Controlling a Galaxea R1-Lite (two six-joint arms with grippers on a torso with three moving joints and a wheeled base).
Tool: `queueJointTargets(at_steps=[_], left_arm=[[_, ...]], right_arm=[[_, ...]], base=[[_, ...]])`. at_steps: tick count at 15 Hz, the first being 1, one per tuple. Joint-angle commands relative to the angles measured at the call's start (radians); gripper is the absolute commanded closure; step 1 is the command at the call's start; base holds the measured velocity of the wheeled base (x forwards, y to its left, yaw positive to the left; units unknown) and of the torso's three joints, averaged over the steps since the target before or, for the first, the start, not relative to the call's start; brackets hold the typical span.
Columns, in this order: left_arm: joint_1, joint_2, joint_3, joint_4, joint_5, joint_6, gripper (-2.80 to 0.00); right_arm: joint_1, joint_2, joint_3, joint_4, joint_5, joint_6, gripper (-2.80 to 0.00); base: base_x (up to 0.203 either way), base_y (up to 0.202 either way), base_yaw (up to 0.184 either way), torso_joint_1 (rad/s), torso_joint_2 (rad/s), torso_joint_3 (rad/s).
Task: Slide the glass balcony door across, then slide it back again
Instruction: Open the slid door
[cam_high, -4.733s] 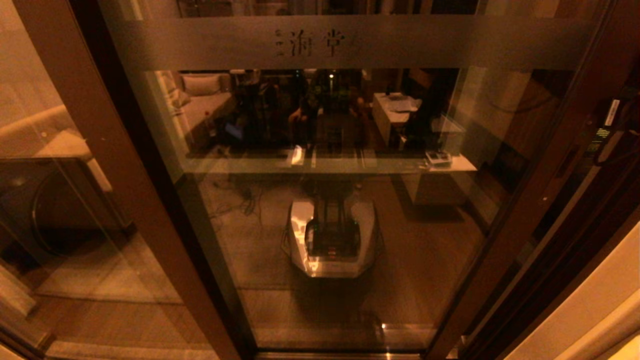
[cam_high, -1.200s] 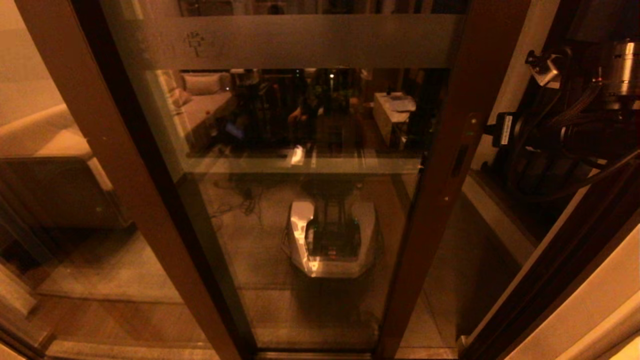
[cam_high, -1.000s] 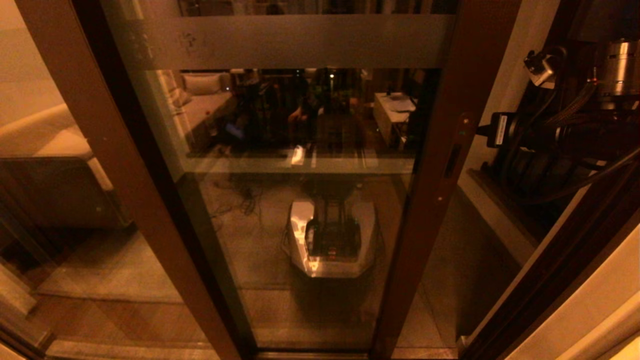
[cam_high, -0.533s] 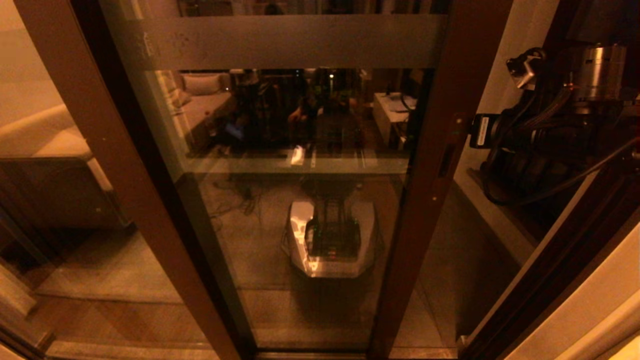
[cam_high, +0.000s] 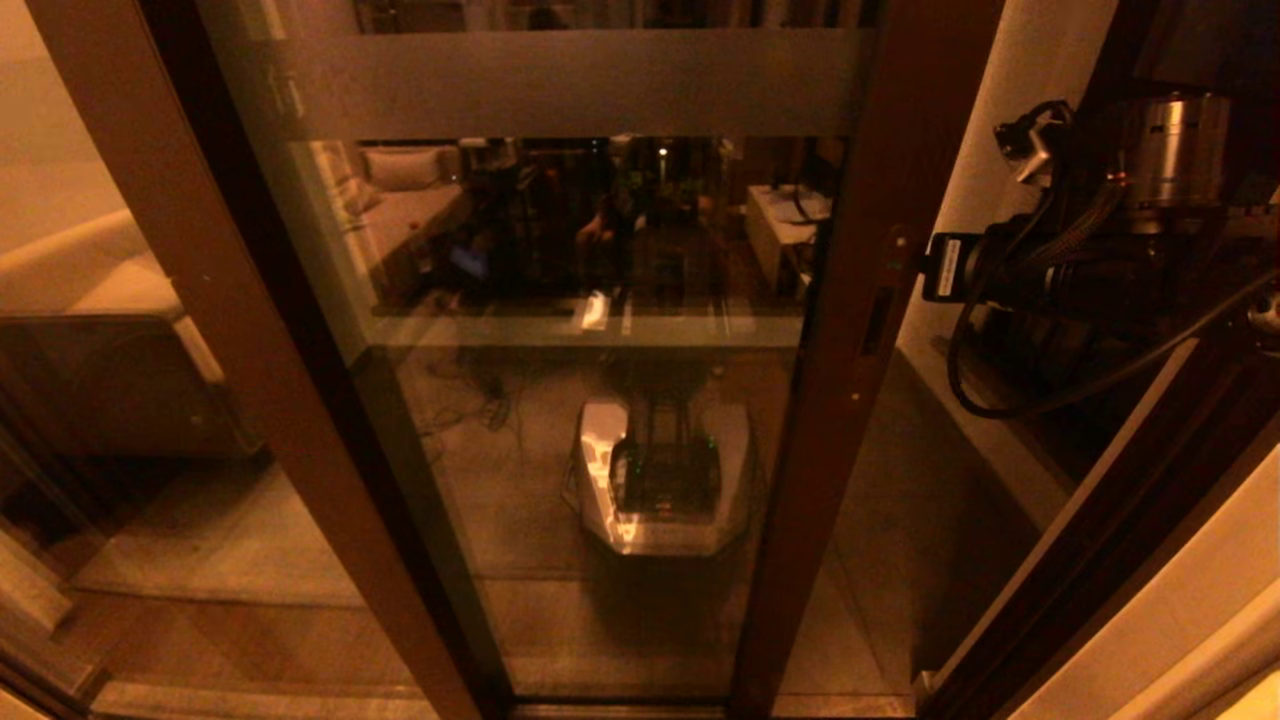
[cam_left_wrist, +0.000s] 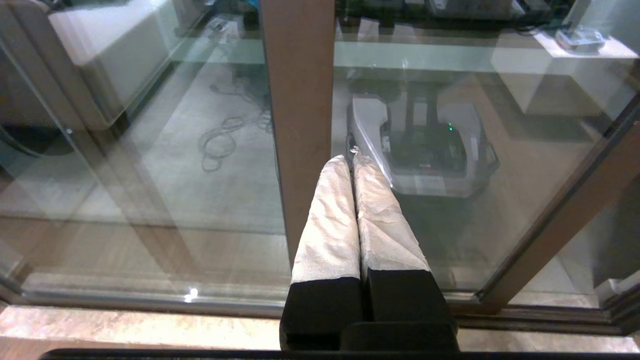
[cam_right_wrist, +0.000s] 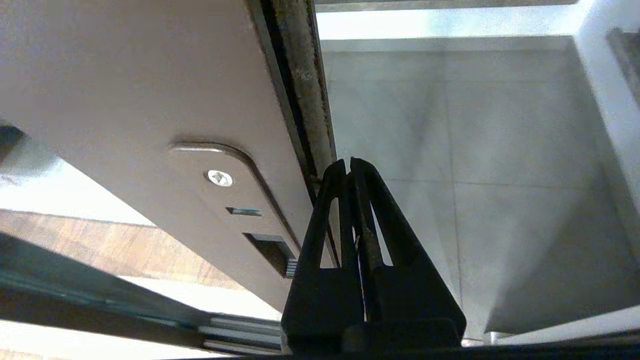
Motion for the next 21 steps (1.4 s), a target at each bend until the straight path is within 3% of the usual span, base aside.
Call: queueJointTargets(at_steps=[1,15,21], left_arm=[[0.0,0.001,0.002,0.0,0.0,0.0,0.0],[0.0,0.001,0.002,0.0,0.0,0.0,0.0],[0.0,0.001,0.002,0.0,0.0,0.0,0.0]], right_arm=[[0.005,0.003,0.0,-0.002,-0.001,0.001,0.0],[0.082,0.044,0.018,-0.046,-0.038,0.017,0.0],[0.111,0.068,0.016,-0.068,-0.091,0.023,0.0]], base=[[0.0,0.0,0.0,0.0,0.0,0.0],[0.0,0.0,0.0,0.0,0.0,0.0],[0.0,0.0,0.0,0.0,0.0,0.0]])
